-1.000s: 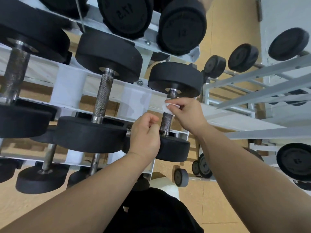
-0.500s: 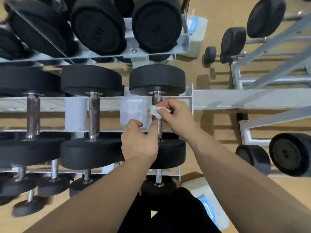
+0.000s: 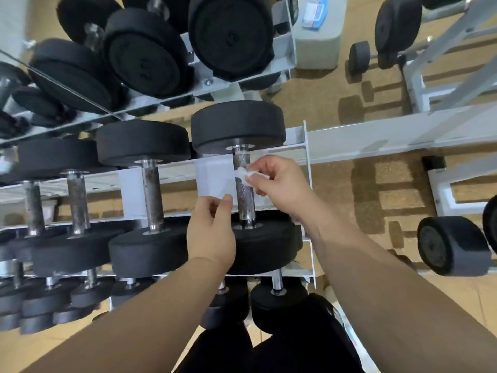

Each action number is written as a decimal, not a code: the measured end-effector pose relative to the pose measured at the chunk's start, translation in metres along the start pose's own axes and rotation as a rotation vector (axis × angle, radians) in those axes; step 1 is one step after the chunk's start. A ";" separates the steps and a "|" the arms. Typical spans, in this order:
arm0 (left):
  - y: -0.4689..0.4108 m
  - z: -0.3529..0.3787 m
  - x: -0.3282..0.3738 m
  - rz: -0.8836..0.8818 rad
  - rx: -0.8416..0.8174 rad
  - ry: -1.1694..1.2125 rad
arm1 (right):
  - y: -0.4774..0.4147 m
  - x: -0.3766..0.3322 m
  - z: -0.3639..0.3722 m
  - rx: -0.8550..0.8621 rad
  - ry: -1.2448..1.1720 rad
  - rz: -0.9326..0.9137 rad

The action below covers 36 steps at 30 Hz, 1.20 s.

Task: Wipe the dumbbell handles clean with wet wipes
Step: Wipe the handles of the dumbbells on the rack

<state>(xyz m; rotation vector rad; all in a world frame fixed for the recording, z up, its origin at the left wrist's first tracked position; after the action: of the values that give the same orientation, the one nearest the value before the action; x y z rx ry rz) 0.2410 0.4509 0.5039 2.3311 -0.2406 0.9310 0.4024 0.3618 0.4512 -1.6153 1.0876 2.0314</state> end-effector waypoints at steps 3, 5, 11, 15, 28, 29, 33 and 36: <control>0.001 -0.001 0.001 0.012 0.008 -0.001 | 0.018 0.019 0.010 -0.231 0.179 0.075; 0.002 -0.001 0.003 0.019 0.010 -0.006 | 0.015 0.020 0.009 -0.225 0.151 0.084; 0.000 -0.004 0.003 0.051 0.016 -0.001 | -0.019 0.004 -0.004 0.140 -0.206 0.020; -0.001 -0.004 0.004 0.080 0.023 0.012 | 0.000 0.013 0.004 -0.017 -0.100 0.031; -0.003 -0.004 0.002 0.092 0.035 0.003 | 0.001 0.011 -0.001 0.108 -0.156 -0.020; -0.003 -0.004 0.002 0.088 0.037 0.010 | 0.002 0.010 -0.001 0.091 -0.115 -0.040; -0.001 -0.004 0.002 0.092 0.039 0.030 | -0.007 0.005 0.003 0.125 -0.091 -0.084; -0.001 -0.004 0.002 0.101 0.038 0.018 | -0.018 0.000 0.003 0.151 -0.195 -0.078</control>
<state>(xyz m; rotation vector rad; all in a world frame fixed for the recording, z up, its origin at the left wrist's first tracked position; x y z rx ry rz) 0.2409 0.4548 0.5074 2.3623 -0.3392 1.0129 0.4120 0.3759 0.4455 -1.3342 1.0625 1.9582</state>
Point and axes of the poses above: each hand's wrist, its own y-axis away from the middle knuckle, its own z-axis out of the palm, x = y × z, the point moved 10 cm from there along -y, towards the middle knuckle
